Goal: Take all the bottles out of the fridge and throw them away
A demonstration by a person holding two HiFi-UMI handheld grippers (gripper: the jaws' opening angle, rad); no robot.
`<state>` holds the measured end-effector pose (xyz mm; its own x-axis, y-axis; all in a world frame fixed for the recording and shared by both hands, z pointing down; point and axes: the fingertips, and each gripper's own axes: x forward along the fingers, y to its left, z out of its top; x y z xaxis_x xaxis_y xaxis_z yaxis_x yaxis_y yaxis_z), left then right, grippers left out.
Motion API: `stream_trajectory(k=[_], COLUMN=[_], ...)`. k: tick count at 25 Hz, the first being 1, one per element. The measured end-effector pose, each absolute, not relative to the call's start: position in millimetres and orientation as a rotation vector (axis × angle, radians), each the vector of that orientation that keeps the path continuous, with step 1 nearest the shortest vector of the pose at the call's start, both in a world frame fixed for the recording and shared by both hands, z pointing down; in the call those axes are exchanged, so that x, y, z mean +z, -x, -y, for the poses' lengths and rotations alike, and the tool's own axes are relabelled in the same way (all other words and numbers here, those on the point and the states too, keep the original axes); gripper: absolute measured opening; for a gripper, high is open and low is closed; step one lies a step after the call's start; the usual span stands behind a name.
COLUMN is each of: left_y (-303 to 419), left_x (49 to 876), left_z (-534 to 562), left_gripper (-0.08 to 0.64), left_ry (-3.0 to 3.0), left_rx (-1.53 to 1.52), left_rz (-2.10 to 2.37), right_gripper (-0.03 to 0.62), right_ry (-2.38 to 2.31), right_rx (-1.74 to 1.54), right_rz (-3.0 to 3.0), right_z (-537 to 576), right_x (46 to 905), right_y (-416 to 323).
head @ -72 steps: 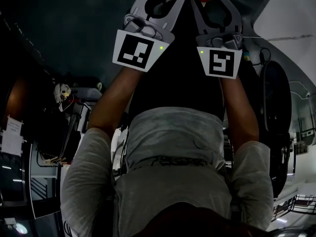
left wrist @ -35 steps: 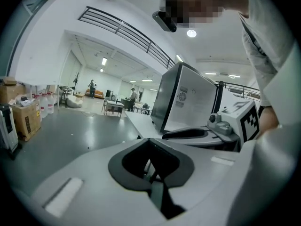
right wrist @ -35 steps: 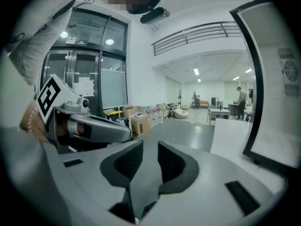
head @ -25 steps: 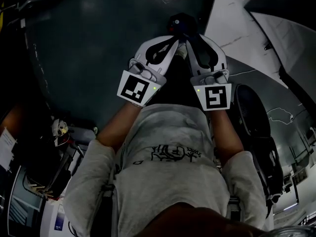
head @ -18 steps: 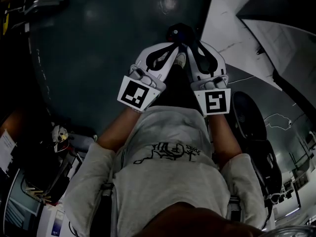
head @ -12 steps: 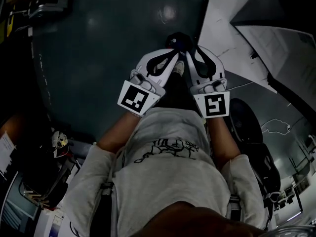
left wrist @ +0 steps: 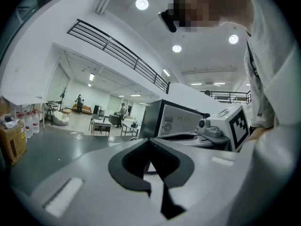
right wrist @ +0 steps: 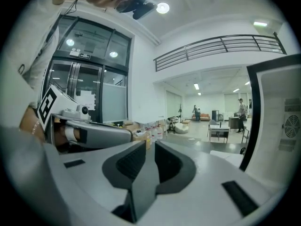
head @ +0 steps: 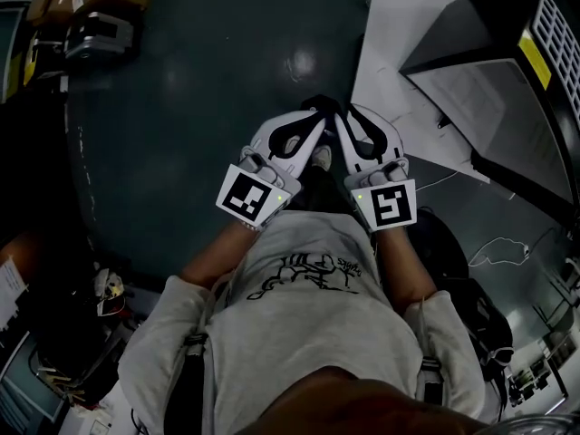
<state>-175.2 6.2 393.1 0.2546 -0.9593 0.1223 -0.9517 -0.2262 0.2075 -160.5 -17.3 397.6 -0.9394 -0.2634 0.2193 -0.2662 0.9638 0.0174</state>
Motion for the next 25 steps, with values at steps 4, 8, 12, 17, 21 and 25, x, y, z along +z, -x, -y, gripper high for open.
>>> stream_trajectory(k=[4, 8, 12, 17, 21, 25], left_y=[172, 170, 171, 167, 164, 159], left_x=[376, 361, 343, 319, 303, 287], left_z=[-5, -6, -7, -12, -16, -21], left_gripper=[0.009, 0.009, 0.009, 0.009, 0.009, 0.009], left_ry=[-2.32, -2.338, -2.361, -2.407, -2.443, -2.487], left_rx=[-0.076, -0.104, -0.113, -0.134, -0.145, -0.156], left_rz=[1.78, 1.764, 1.768, 1.75, 1.724, 1.683], right_gripper=[0.061, 0.054, 0.046, 0.032, 0.025, 0.021], right_ry=[-0.394, -0.4, -0.387, -0.385, -0.411, -0.461], right_rx=[0.019, 0.018, -0.004, -0.031, -0.038, -0.053], right_rz=[2.895, 2.908, 2.911, 2.921, 2.931, 2.933], right_z=[19, 21, 20, 15, 9, 4], right_x=[382, 363, 347, 323, 304, 286], right_y=[159, 158, 158, 157, 154, 149])
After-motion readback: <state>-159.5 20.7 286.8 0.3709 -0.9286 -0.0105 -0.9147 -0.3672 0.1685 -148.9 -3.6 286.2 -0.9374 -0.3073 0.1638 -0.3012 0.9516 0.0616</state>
